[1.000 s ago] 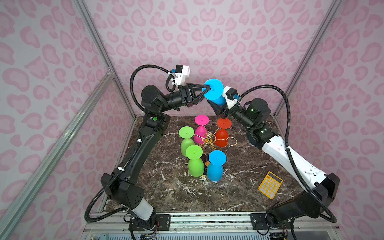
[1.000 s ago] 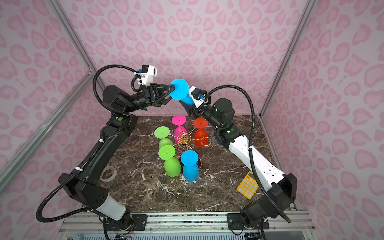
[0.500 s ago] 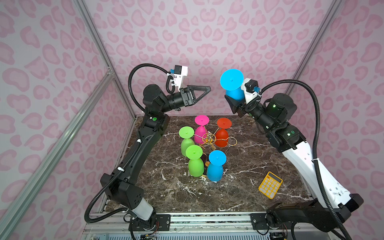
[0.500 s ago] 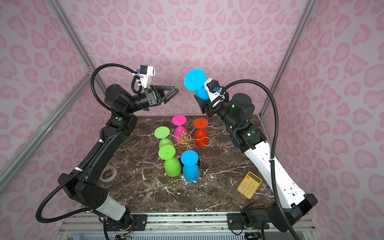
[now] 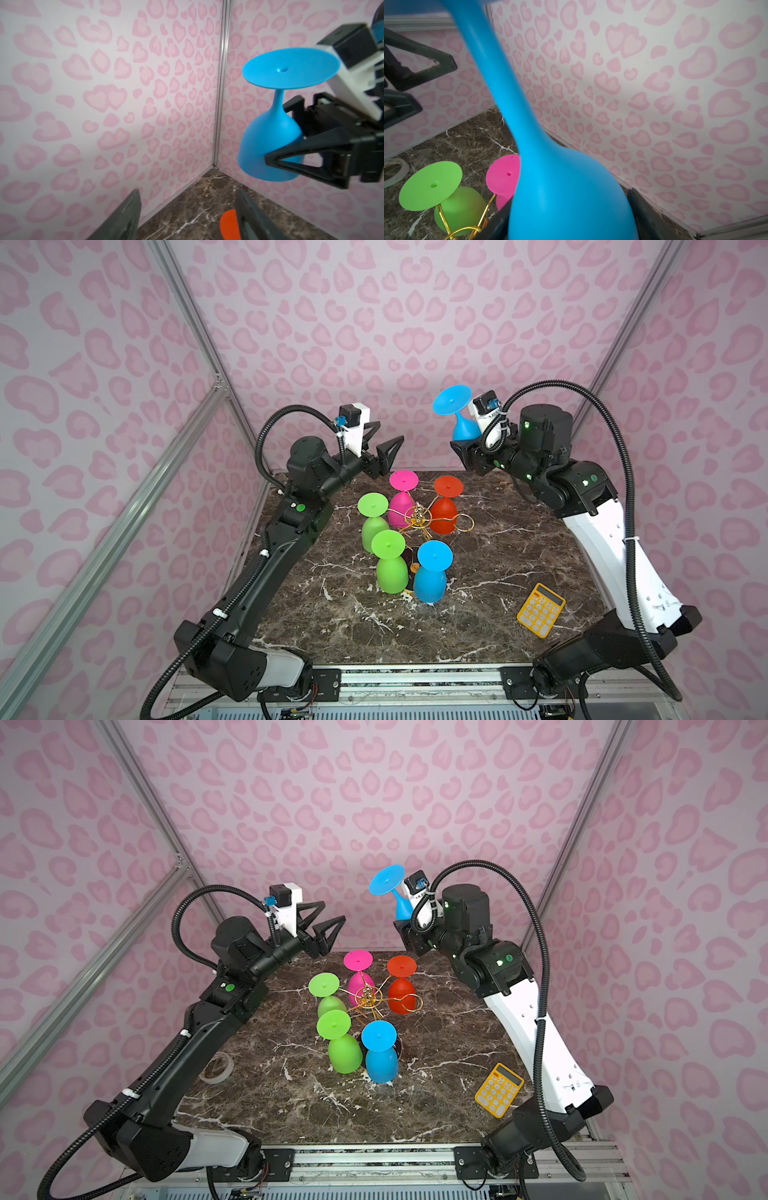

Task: Take the wine glass off the wine glass rack
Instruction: 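Carry the glass toward the left gripper and close the left gripper on its base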

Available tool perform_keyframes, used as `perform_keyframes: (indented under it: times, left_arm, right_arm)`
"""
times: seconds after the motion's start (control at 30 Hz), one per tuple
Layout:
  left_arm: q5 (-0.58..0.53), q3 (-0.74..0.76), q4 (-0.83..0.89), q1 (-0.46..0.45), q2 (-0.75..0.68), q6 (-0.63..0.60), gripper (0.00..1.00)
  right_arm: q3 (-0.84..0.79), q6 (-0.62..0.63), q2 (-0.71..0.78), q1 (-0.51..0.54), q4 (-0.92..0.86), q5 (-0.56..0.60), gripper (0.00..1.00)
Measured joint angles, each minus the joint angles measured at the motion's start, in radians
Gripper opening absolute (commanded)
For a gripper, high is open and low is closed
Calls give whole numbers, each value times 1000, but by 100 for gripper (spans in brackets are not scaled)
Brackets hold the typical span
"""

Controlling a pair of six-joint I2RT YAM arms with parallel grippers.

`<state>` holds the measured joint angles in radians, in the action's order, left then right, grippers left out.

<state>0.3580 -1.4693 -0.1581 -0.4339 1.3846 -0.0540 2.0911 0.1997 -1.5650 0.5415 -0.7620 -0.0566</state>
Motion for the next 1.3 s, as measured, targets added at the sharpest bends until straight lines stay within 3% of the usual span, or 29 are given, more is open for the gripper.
perform_keyframes:
  times: [0.27,0.5,0.8,1.3]
  left_arm:
    - [-25,36,-100,-21,-18,-369,58]
    - [66,50,-128,-32,-24,-585,51]
    - [112,70,-129,-51,-33,-706,44]
    - [77,82,-158,-67,-29,-735,21]
  right_arm:
    - [116,-6,-76,56,-157,63,72]
    - [140,-5,-110,102,-225,82,72]
    - [199,-5,-165,140,-264,93,72]
    - [216,-15,-197,165,-280,81,72]
